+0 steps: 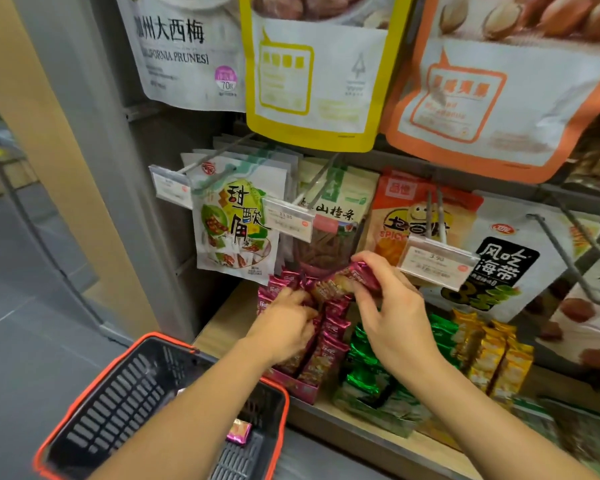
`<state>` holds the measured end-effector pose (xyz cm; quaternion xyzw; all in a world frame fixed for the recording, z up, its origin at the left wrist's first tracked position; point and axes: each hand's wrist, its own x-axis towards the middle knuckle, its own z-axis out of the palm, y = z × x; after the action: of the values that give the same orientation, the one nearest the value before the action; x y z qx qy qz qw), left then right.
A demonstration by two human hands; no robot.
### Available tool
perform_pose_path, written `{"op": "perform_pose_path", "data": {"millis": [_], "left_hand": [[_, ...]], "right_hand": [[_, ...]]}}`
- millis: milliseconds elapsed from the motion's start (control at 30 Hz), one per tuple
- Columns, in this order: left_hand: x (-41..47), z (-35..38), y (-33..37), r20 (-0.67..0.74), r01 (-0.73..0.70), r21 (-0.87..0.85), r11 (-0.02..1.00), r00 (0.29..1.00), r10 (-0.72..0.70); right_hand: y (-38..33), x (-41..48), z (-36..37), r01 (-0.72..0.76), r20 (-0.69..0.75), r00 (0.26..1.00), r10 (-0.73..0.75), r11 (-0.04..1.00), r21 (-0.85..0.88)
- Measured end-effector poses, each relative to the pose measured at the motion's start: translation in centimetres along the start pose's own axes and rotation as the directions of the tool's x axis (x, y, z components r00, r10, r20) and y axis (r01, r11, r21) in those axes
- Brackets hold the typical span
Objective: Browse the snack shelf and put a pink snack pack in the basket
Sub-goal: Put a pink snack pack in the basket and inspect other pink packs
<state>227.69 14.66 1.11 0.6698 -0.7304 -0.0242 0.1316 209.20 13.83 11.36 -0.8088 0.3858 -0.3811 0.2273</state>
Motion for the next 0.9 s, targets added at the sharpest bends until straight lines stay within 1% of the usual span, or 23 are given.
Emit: {"op": "perform_pose_path", "data": {"millis": [67,167,233,267,333,400,467,533,633,700,800,900], "left_hand": [[-0.2,0.0,0.2,0.003,0.011,-0.113,0.994,1.0,-0.011],[-0.2,-0.3,0.4,-0.033,0.051,-0.276,0.96,0.997,-0.063],[0.2,-0.5,0.3,-0.087,0.124,-0.35,0.929,0.983,-0.164],[0.6,-0.7,0.1,-0.133,0.167,-0.376,0.912,0.964,-0.231],[1.5,-1.0,-0.4,-0.195,0.216,-0.384,0.898,0.932,-0.307],[2.6,-1.2,-0.7,-0.138,0.232,-0.282,0.931,0.95,-0.279],[3.6,-1.0,-0.7,-0.046,0.241,-0.092,0.966,0.968,-0.245],[4.1,-0.6,-0.6,-0.003,0.253,0.041,0.967,0.967,-0.253],[4.2,-0.4,-1.2,0.051,0.279,0.119,0.953,0.957,-0.287],[4.2,-0.5,-1.5,0.065,0.288,0.158,0.945,0.952,-0.3],[4.1,-0.6,-1.4,0.045,0.297,0.168,0.94,0.95,-0.308],[4.1,-0.5,-1.3,0.01,0.292,0.196,0.936,0.954,-0.3]], "right_hand": [[0.5,0.2,0.4,-0.005,0.018,1.0,0.005,1.0,-0.016],[0.8,0.5,0.8,0.009,0.007,1.0,-0.009,1.0,-0.027],[0.8,0.8,0.9,0.022,-0.002,1.0,-0.022,0.999,-0.025],[0.8,0.9,1.0,0.027,-0.004,1.0,-0.027,0.999,-0.024],[1.1,1.2,1.0,0.027,0.008,1.0,-0.027,0.999,-0.027],[1.5,1.3,0.8,0.022,0.028,0.999,-0.02,0.999,-0.044],[1.9,1.3,0.6,0.019,0.035,0.999,-0.017,0.998,-0.054],[2.3,1.2,0.4,0.032,0.025,0.999,-0.031,0.998,-0.059],[2.4,1.0,0.4,0.069,0.002,0.998,-0.069,0.996,-0.056],[2.4,0.8,0.4,0.103,-0.04,0.994,-0.105,0.994,-0.036],[2.5,0.7,0.6,0.187,-0.125,0.974,-0.19,0.982,-0.032],[2.8,0.5,0.7,0.183,-0.139,0.973,-0.184,0.983,-0.021]]}}
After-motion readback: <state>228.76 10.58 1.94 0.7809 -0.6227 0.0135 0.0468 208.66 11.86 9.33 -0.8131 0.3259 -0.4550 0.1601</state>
